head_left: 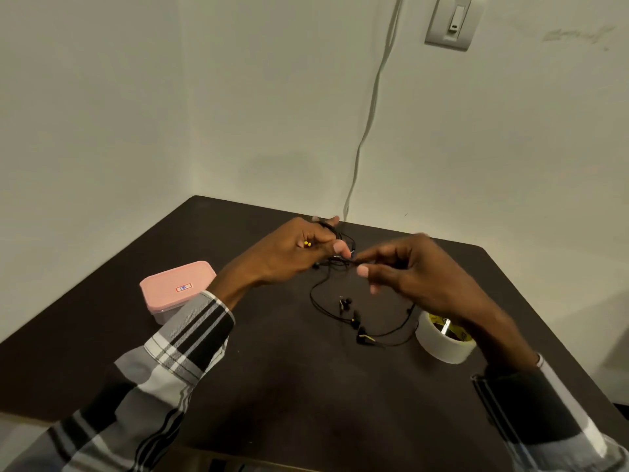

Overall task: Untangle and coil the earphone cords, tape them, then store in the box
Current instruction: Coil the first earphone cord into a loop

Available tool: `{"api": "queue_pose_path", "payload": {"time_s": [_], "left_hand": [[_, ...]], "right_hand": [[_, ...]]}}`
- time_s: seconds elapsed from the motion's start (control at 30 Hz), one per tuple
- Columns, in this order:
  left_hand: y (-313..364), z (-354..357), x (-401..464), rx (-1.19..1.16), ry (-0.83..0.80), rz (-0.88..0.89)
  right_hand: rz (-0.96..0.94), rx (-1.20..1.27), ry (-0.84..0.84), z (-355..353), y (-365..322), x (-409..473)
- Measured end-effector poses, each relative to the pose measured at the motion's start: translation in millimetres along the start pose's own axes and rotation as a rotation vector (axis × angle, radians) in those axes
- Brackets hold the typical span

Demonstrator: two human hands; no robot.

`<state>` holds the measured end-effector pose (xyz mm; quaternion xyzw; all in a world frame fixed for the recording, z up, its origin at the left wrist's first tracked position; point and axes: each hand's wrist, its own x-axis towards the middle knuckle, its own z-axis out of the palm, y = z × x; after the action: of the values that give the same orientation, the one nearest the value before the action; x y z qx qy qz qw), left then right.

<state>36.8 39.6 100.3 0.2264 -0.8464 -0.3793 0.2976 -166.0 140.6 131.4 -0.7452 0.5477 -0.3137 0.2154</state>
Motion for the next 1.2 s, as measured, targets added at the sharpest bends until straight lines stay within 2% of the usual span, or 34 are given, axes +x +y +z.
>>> {"api": "queue_pose_path", "payload": {"time_s": [0.13,0.23,0.37,0.53,0.67,0.8,0.87,0.93,1.0,1.07,1.2], "left_hand": [[1.6,5.7,-3.8,0.013,-0.168,-0.078],[7.9,7.7,-16.4,-0.219,-0.294,-0.088],[17.5,11.7,-30.2,-0.681,-0.381,0.033],[23.1,5.3,-21.6,-1.032,-0.316,0.205],[22.6,-4.8,-10.7,-1.135,-0.126,0.238],[15.1,-7.3,-10.5,-1.037,0.054,0.154],[12.2,-2.5,-9.6,-0.873,0.175,0.075],[6.8,1.5,-7.2,-0.614,0.251,0.053],[0.0,5.1,-4.8,-0.322,0.228,0.049],[-8.7,8.7,-3.0,-0.150,0.170,0.023],[-7.4,19.5,-2.7,-0.083,0.031,-0.021]], "right_hand": [[-0.102,-0.190,0.014,-22.7,-11.9,15.1],[-0.147,-0.077,-0.073,-35.9,-20.3,26.2],[-0.149,0.213,-0.095,-35.8,-13.9,39.1],[-0.064,0.531,0.012,-2.3,11.3,47.9],[0.079,0.667,-0.105,35.0,29.5,33.3],[0.126,0.585,-0.204,50.0,31.7,9.8],[0.096,0.413,-0.191,45.6,26.9,1.9],[0.058,0.209,-0.165,36.6,21.0,-2.3],[0.021,0.007,-0.150,24.0,11.3,-4.7],[-0.009,-0.148,-0.109,9.3,1.3,-5.9],[-0.084,-0.174,-0.024,-20.0,-12.7,1.2]]}}
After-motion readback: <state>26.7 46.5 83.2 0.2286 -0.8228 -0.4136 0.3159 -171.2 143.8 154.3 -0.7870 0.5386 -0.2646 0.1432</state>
